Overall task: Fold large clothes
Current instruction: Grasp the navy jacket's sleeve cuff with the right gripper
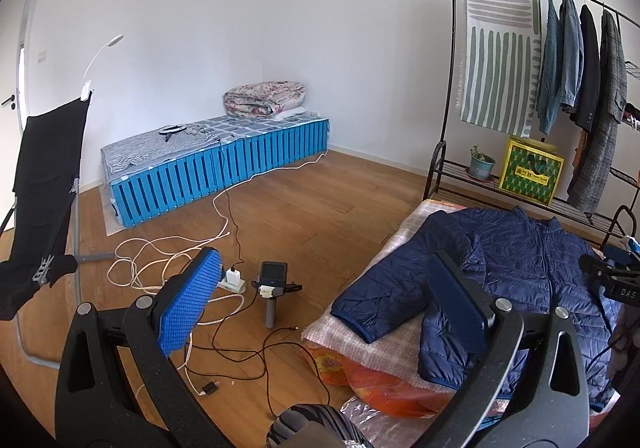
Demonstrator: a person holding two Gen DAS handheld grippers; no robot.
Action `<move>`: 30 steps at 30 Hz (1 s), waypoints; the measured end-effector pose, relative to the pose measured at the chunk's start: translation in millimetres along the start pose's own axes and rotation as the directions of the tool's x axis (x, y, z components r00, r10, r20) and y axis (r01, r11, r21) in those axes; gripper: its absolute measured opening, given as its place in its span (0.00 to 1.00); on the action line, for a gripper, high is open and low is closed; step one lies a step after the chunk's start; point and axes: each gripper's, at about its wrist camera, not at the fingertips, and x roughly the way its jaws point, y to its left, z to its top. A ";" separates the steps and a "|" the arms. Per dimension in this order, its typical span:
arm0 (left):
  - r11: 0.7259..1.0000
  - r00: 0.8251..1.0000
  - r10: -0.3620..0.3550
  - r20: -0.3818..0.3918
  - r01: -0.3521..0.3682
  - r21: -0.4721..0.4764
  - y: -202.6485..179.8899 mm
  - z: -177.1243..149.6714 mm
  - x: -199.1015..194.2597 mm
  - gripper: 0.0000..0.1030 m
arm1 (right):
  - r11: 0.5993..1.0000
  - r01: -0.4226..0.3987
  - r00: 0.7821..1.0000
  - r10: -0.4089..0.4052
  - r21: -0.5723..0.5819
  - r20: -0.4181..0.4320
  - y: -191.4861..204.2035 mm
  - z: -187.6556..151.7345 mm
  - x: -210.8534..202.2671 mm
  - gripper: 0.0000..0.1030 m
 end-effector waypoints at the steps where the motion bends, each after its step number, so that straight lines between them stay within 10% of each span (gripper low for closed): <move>1: 1.000 1.000 0.008 0.002 -0.008 -0.004 5.0 -1.3 -2.8 1.00 | 0.999 -0.031 0.999 0.030 -0.019 -0.028 9.2 0.3 15.1 0.92; 15: 0.993 0.994 0.098 -0.048 -0.102 -0.067 47.4 -19.7 -18.7 1.00 | 0.915 -0.366 0.865 0.268 -0.167 -0.424 149.1 -38.8 192.6 0.58; 30: 0.982 0.985 0.122 -0.122 -0.137 -0.128 68.9 -34.3 -9.3 1.00 | 0.917 -0.376 0.728 0.202 -0.136 -0.655 200.2 -93.0 313.5 0.46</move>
